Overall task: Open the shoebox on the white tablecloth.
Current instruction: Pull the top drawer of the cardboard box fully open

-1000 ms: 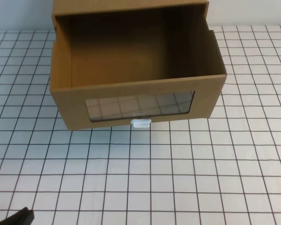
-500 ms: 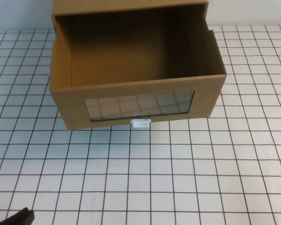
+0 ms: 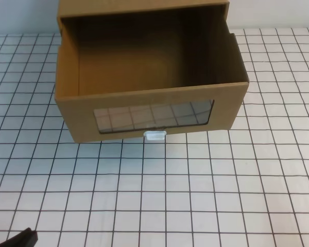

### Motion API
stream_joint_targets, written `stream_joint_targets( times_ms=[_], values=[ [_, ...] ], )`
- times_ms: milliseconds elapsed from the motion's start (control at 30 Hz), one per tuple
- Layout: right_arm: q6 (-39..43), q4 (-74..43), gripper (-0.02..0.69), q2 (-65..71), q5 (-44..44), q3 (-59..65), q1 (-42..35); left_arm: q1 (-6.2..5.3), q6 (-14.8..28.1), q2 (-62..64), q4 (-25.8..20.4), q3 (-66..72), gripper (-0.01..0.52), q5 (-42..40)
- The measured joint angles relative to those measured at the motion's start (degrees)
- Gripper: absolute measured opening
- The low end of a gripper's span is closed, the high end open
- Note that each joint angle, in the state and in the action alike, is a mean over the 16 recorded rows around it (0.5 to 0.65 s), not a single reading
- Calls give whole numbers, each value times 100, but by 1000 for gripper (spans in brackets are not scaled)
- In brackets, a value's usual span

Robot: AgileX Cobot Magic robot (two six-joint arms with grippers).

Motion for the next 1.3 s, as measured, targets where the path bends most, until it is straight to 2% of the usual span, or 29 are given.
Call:
stream_joint_targets(
  times_ms=[200, 467, 700, 1067, 1200, 1300],
  values=[
    [-824, 785, -13, 0, 186, 72, 0, 0, 0, 0, 0, 0, -2, 0],
    [-1868, 1767, -13, 0, 873, 149, 0, 0, 0, 0, 0, 0, -2, 0],
    [-2019, 1910, -13, 0, 1361, 155, 0, 0, 0, 0, 0, 0, -2, 0],
    [-2036, 1930, -13, 0, 1427, 156, 0, 12, -3, 0, 84, 0, -2, -85],
    [-2042, 1930, -13, 0, 1427, 156, 0, 116, -127, -24, 392, 0, -2, -263],
    [-2046, 1930, -13, 0, 1427, 156, 0, 310, -339, -102, 727, 0, -2, -436]
  ],
)
